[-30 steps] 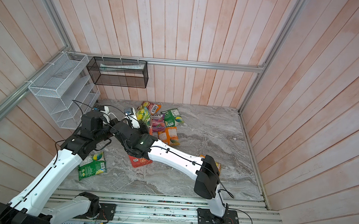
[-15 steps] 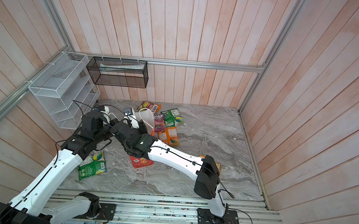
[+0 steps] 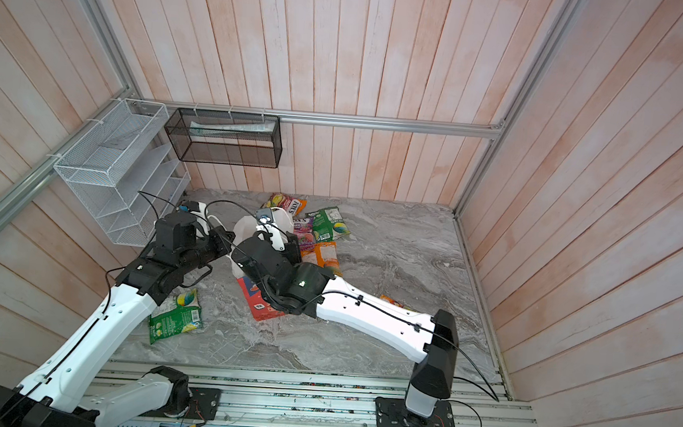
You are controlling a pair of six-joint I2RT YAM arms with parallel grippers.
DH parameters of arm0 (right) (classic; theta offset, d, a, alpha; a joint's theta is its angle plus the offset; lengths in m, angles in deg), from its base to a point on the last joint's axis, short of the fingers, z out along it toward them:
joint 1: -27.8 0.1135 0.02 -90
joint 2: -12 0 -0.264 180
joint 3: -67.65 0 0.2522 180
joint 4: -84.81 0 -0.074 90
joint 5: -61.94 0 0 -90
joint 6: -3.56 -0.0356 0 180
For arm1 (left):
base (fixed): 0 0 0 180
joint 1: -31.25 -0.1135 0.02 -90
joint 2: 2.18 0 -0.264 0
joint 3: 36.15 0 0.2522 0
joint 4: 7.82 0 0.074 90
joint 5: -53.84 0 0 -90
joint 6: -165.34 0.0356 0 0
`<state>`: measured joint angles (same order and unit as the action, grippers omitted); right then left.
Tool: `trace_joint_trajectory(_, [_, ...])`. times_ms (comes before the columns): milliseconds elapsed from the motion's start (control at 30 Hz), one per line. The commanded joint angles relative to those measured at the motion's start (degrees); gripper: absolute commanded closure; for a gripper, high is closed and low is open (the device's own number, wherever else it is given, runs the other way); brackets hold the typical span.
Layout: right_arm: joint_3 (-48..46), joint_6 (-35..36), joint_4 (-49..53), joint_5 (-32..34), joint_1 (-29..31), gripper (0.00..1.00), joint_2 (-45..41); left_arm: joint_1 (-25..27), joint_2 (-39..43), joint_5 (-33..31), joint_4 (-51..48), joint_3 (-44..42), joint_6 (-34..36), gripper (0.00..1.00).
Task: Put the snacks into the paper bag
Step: 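Withdraw the right gripper toward the orange-pink Fox's Fruits packet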
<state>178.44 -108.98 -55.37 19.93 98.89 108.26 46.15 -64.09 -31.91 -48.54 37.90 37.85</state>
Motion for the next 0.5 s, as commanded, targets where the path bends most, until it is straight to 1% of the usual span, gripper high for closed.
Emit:
trace_joint_trajectory(0, [-6.1, -2.5, -1.05, -0.29, -0.23, 0.26, -4.8, 0.0, 0.12, 1.19, 0.51, -0.87, 0.75, 1.0])
trace_joint_trajectory(100, [-13.35, -4.19, -2.67, -0.29, -0.67, 0.22, -10.71, 0.04, 0.22, 1.18, 0.51, -0.88, 0.76, 1.0])
trace_joint_trajectory(167, [-18.77, -6.22, -4.07, -0.88, -1.94, 0.14, -14.98, -0.02, 0.27, 1.17, 0.51, -0.83, 0.72, 1.0])
trace_joint_trajectory(267, [-26.88, -8.84, -6.34, -4.32, -5.54, 0.07, -21.79, -0.01, 0.13, 1.12, 0.68, -1.02, 0.67, 1.0])
trace_joint_trajectory(333, [-31.35, -10.29, -6.55, -6.54, -8.31, 0.04, -25.44, 0.0, 0.04, 1.19, 0.66, -0.99, 0.67, 1.0])
trace_joint_trajectory(467, [-39.5, -13.89, -5.81, -7.24, -12.7, 0.02, -30.85, -0.04, 0.03, 1.2, 0.65, -1.04, 0.67, 1.0])
